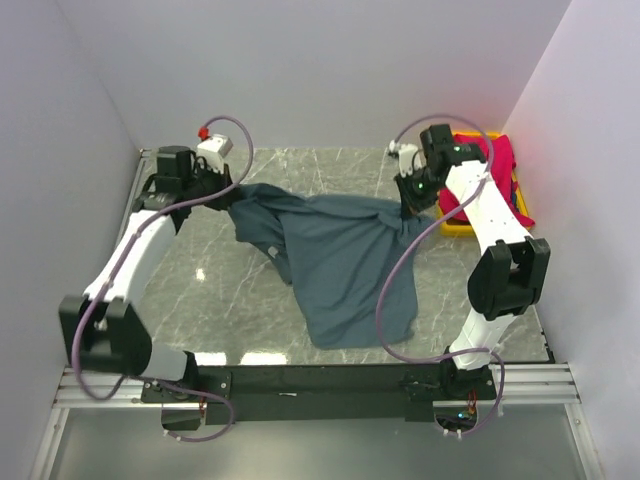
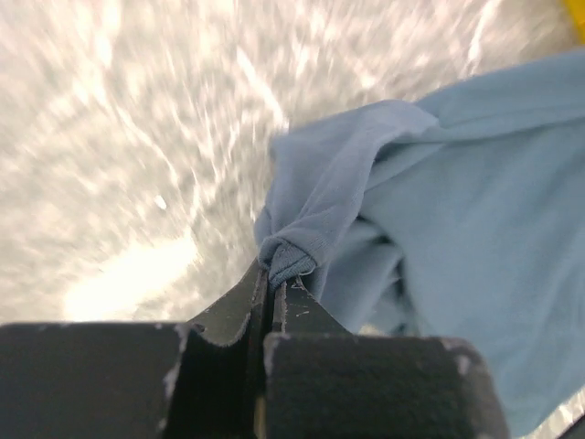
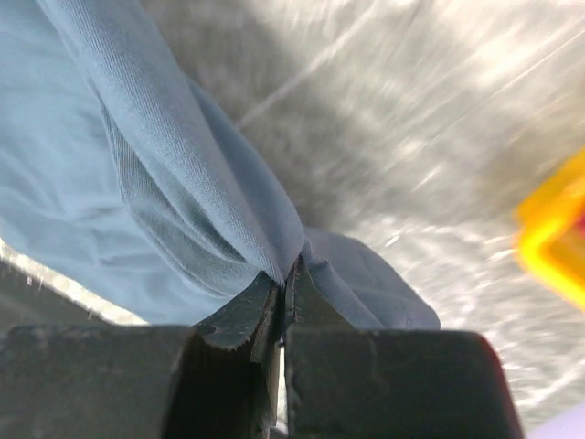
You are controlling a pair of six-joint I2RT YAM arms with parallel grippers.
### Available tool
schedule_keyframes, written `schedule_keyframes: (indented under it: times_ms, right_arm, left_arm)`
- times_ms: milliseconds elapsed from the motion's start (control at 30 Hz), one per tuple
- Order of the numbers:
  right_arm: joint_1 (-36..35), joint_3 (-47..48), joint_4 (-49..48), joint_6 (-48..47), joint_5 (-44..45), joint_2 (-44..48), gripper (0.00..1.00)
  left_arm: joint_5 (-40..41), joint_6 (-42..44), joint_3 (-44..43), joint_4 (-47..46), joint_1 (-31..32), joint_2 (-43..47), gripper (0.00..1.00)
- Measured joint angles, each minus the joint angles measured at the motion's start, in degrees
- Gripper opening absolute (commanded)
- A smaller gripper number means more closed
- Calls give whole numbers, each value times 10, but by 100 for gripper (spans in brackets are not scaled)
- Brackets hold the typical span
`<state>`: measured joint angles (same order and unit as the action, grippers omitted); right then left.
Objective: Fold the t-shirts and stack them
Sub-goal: Flatten the tshirt out
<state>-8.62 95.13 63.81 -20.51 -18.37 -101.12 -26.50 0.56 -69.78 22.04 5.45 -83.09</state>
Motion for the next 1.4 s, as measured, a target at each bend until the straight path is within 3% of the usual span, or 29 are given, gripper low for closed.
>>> schedule_keyframes:
  times_ms: [200,400,667,833,933,1033,1167,1400]
  right_arm:
    - [1,121,4,-10,11,0,0]
    - [5,221,12,-14,17,-12,0]
    - [6,398,-79,9,56,-79,0]
    - [5,407,-219,21,94,-87,0]
    - [4,391,-293,30,99,-77,0]
    - [4,345,-343,38,84,-44,0]
    - [4,226,-372,29,46,34,0]
    - [10,-23,-329,-35,-18,168,0]
  left_arm:
    - [24,13,-1,0,-3,90,0]
    - [29,6,-37,14,-50,65,0]
    - [26,-34,-274,10,-94,-101,0]
    - [3,-62,-423,-14,-118,-188,0]
    - [-31,-73,-462,-40,-138,-194,1]
    - [-79,-72,-417,-76,-162,-148,1]
    - [-140,-8,-263,-86,-185,-30,0]
    - [-208,233,-51,105,-197,157,0]
